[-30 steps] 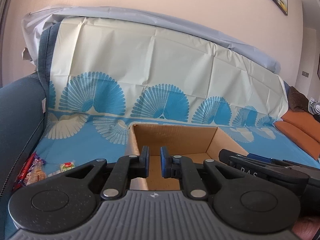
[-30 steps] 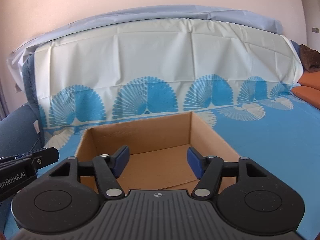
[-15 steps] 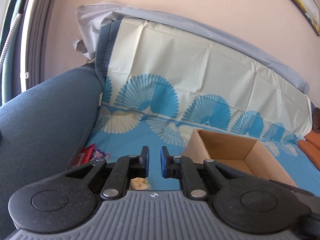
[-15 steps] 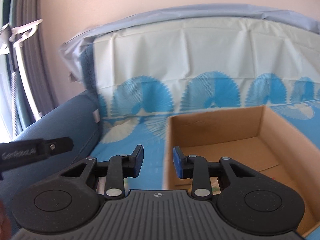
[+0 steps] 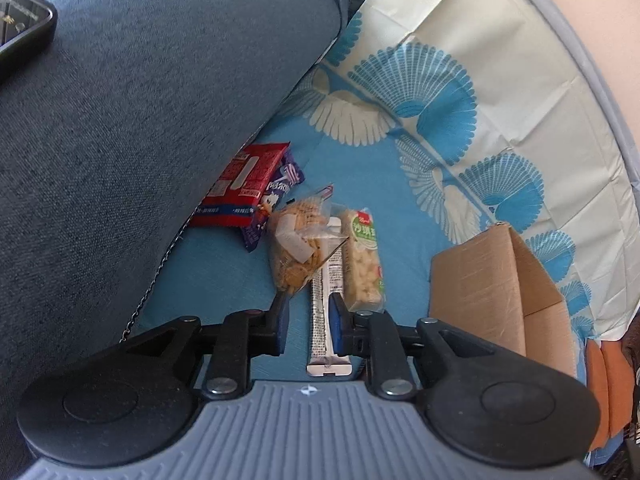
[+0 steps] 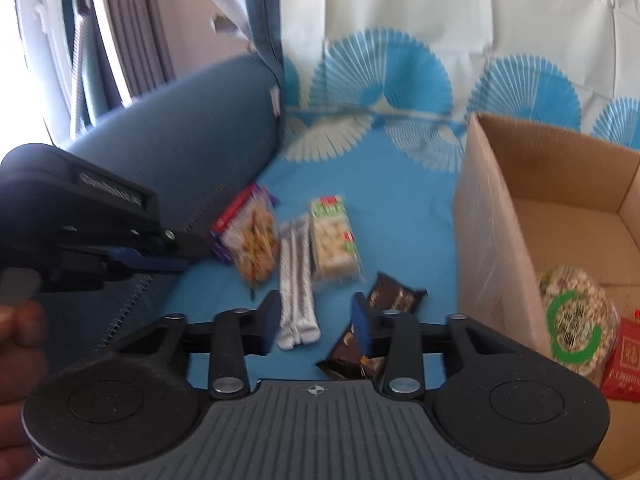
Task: Organize snacks
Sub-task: 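Move both tools back down to the snack pile, then grasp the cookie bag with the left tool while the right tool grasps the dark chocolate bar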
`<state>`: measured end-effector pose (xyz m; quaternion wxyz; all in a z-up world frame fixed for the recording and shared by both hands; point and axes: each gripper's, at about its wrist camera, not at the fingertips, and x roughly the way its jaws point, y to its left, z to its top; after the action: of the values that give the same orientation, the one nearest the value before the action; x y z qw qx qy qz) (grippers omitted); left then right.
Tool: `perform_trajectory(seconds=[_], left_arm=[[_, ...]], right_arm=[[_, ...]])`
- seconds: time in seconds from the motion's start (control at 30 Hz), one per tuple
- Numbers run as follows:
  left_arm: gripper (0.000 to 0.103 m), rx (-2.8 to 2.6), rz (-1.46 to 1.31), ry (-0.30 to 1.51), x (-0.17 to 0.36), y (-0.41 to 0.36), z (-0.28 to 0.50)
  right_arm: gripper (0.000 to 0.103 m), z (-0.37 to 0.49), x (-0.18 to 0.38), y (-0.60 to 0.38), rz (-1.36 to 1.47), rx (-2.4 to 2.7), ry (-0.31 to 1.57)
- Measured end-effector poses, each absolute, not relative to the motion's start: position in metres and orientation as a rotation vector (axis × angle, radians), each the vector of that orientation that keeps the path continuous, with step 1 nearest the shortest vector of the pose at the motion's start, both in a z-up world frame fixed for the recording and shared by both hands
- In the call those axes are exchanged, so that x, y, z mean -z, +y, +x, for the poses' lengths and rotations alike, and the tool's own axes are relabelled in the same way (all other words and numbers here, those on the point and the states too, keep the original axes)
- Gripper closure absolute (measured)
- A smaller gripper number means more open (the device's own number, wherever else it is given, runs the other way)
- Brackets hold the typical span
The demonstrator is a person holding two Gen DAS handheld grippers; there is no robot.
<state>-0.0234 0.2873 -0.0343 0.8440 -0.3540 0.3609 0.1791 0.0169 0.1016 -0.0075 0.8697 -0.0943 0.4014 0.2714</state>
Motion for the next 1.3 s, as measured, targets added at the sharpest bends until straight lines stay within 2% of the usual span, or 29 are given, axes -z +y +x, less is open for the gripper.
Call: perform_trajectory(seconds=[0.1,0.2,0.27,0.33,0.37,0.43,0.63,0.83,0.97,1.1,1.17,1.2,1.3], left_arm=[[0.073,-0.379,-0.749,0.770,0.039,0.289,-0.019],[0.066,-0.374,-0.744,0.765,0.042,0.289,-0.015],[0.064,-0.365,-0.756,0.757,0.045,0.289,-0.011],[0.051,-0.362,-0.744,0.748,0.050,0.289,-0.009],[0.049,-0.366,-0.739,0.754,0.053,0.289,-0.007],[0.037,-0.365,-0.745,0.752,0.060,0.291,-0.004],[0.025,-0.383,-0.746,0.724,0.077,0.297,0.006],[0.024,-0.402,-0.673,0.682,0.087,0.285,0.020],[0.024,-0.440,-0.663,0.664,0.091,0.281,0.026],[0.027,-0.451,-0.619,0.635,0.091,0.278,0.030],[0.038,-0.457,-0.598,0.622,0.090,0.278,0.031],[0.048,-0.462,-0.592,0.621,0.090,0.278,0.032],[0.057,-0.464,-0.570,0.631,0.090,0.277,0.032]], right_arm=[[0.045,0.021,0.023,0.105,-0.207,-0.543,0.866],[0.045,0.025,0.032,0.107,-0.189,-0.513,0.864],[0.041,0.029,0.040,0.108,-0.207,-0.475,0.870],[0.040,0.034,0.045,0.105,-0.142,-0.475,0.890],[0.039,0.034,0.049,0.104,-0.148,-0.479,0.876],[0.039,0.035,0.059,0.105,-0.191,-0.445,0.893],[0.039,0.051,0.073,0.099,-0.145,-0.434,0.950],[0.041,0.054,0.077,0.102,-0.172,-0.436,0.947],[0.057,0.053,0.074,0.101,-0.176,-0.452,0.939],[0.058,0.055,0.074,0.101,-0.175,-0.460,0.937],[0.059,0.055,0.073,0.101,-0.171,-0.465,0.933],[0.061,0.055,0.072,0.101,-0.171,-0.468,0.928],[0.064,0.051,0.067,0.099,-0.173,-0.482,0.907]])
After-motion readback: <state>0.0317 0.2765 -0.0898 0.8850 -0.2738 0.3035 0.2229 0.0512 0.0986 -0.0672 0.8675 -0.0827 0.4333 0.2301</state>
